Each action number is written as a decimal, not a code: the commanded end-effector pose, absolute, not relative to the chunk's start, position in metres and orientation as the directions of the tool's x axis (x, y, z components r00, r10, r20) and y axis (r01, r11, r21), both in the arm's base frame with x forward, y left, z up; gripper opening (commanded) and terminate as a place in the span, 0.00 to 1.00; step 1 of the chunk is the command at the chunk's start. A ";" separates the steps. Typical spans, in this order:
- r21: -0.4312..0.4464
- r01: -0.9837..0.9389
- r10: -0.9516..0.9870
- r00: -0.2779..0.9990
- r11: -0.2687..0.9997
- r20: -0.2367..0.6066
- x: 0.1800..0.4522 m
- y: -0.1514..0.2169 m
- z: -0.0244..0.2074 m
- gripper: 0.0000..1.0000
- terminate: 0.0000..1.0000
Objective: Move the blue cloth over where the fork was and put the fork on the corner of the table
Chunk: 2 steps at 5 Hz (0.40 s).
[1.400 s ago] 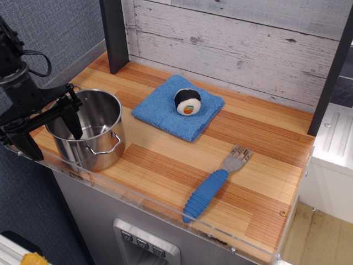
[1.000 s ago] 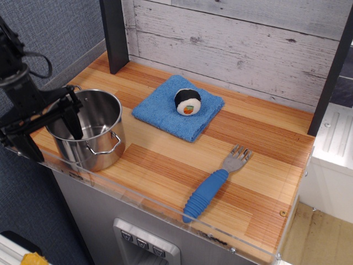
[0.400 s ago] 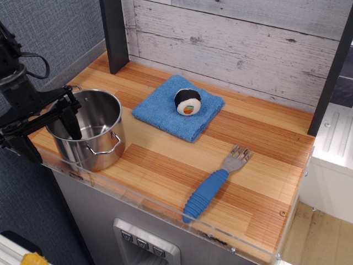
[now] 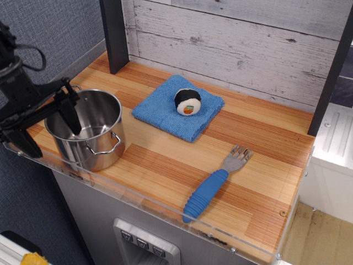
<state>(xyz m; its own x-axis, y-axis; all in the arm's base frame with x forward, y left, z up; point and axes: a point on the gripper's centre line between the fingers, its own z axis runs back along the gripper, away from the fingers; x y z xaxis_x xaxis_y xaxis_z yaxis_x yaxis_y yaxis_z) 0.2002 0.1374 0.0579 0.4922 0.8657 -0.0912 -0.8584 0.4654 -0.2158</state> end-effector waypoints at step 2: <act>-0.361 -0.818 0.875 0.484 0.447 -0.013 0.228 0.121 0.118 1.00 0.00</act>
